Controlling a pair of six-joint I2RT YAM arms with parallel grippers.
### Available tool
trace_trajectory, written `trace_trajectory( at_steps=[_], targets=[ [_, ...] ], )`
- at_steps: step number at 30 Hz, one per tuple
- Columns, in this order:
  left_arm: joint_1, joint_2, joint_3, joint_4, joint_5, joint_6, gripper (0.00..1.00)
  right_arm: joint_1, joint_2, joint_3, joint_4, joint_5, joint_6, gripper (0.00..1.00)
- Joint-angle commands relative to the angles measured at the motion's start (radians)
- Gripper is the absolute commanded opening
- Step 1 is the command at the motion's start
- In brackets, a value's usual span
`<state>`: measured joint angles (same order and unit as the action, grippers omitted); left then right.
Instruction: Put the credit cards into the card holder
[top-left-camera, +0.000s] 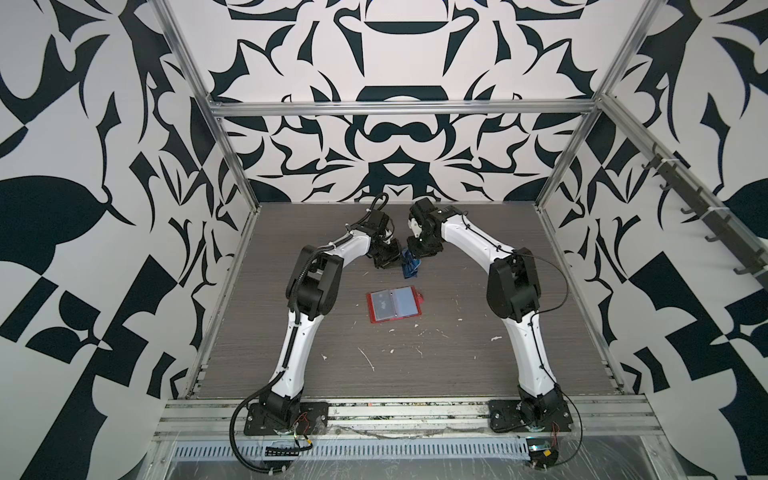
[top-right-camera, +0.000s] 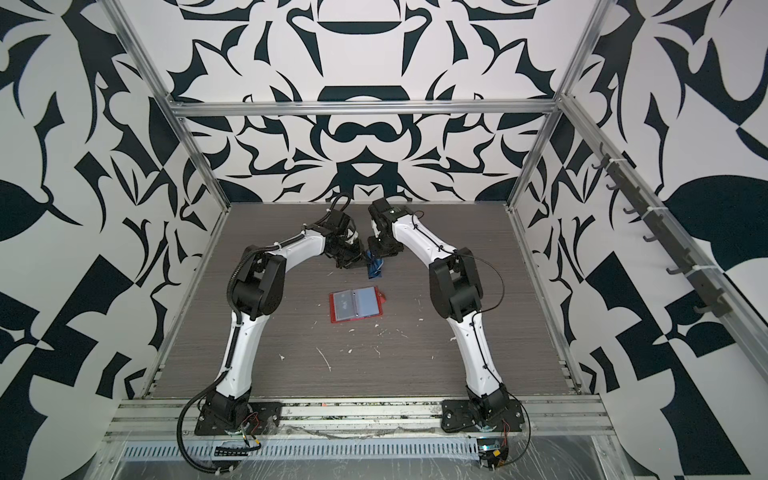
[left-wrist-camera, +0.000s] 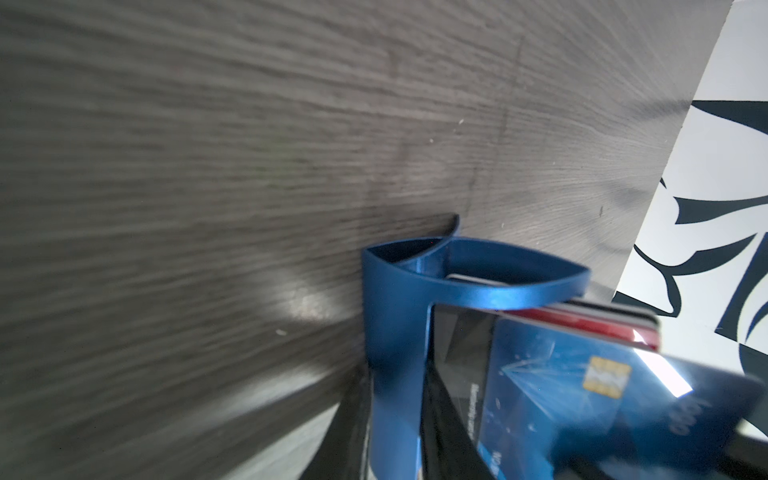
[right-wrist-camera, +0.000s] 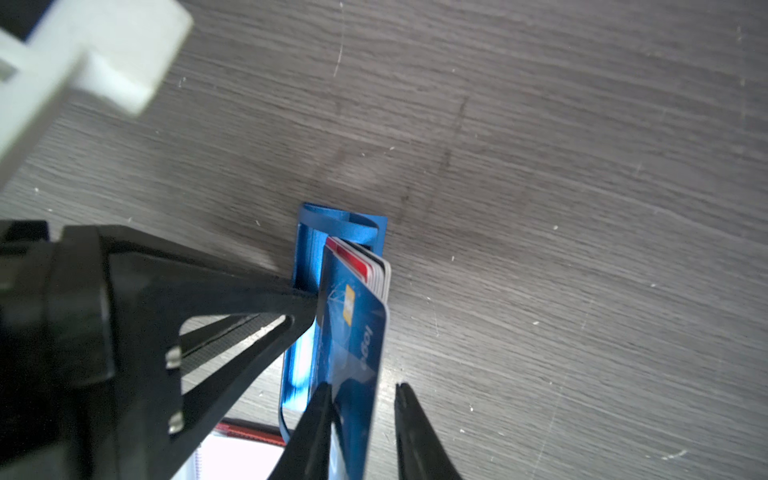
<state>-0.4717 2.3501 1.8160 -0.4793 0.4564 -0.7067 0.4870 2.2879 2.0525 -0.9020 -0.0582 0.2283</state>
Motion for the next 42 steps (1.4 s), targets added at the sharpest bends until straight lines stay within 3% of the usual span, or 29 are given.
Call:
trace_trajectory(
  at_steps=[1, 11, 18, 23, 33, 42],
  targets=[
    [-0.002, 0.054, -0.004, -0.097, -0.050, 0.000, 0.24, -0.008, -0.079, 0.035, -0.044, 0.057, -0.011, 0.28],
    [-0.004, 0.052, -0.004, -0.098, -0.050, 0.000, 0.23, -0.006, -0.090, 0.032, -0.049, 0.060, -0.014, 0.26],
    [-0.002, 0.051, -0.009, -0.098, -0.050, 0.001, 0.23, -0.004, -0.093, 0.029, -0.049, 0.055, -0.016, 0.15],
    [-0.003, 0.048, -0.006, -0.096, -0.040, 0.000, 0.23, -0.004, -0.114, 0.010, -0.032, 0.027, -0.016, 0.00],
    [-0.004, -0.041, -0.011, -0.055, 0.031, 0.026, 0.33, -0.013, -0.248, -0.163, 0.120, -0.086, 0.028, 0.00],
    [-0.009, -0.225, -0.126, -0.014, -0.011, 0.075, 0.42, -0.017, -0.397, -0.388, 0.233, -0.128, 0.072, 0.00]
  ],
)
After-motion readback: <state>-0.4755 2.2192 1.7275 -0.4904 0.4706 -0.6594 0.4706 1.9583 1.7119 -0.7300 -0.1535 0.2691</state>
